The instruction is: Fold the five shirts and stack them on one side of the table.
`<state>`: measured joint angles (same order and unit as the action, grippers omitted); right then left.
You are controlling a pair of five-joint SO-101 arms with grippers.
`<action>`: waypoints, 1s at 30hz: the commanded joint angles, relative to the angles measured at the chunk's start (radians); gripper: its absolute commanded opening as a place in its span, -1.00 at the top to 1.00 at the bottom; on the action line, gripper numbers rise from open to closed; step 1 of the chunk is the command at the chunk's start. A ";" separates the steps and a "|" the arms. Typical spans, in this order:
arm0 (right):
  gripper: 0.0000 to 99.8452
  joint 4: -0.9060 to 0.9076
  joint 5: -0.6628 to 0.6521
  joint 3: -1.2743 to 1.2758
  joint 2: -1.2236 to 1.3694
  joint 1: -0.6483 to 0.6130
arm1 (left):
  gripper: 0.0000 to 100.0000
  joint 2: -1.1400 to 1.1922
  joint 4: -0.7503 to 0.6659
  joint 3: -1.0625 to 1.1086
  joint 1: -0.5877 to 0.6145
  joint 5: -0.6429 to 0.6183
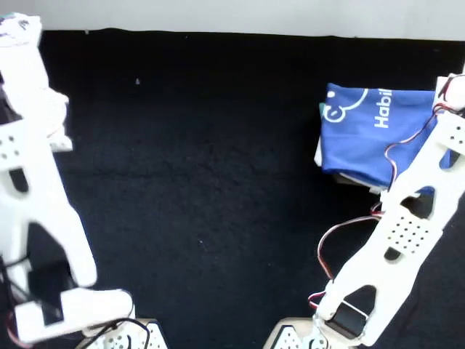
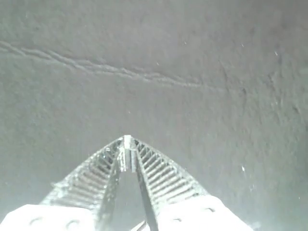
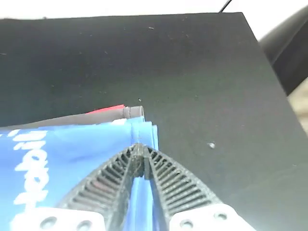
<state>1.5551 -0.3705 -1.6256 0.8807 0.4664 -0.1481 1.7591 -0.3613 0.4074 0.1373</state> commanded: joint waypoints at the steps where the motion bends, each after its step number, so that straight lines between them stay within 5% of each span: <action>1: 0.98 0.216 -0.003 -0.134 -0.200 -0.051 | 0.97 -0.196 -0.012 0.208 -0.061 -0.002; 9: 0.98 0.214 0.121 0.197 -0.645 -0.027 | 0.97 -0.674 -0.282 0.918 -0.076 -0.002; 20: 0.99 0.131 0.130 1.899 -1.744 -0.182 | 0.97 -1.167 -0.609 1.609 -0.142 -0.002; 30: 0.99 -0.027 0.129 2.753 -2.687 -0.180 | 0.98 -1.583 -0.605 1.936 -0.271 -0.003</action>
<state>1.5919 -0.2478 0.9659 -1.5159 0.2931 -1.6210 1.1730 1.5290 0.1511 0.1327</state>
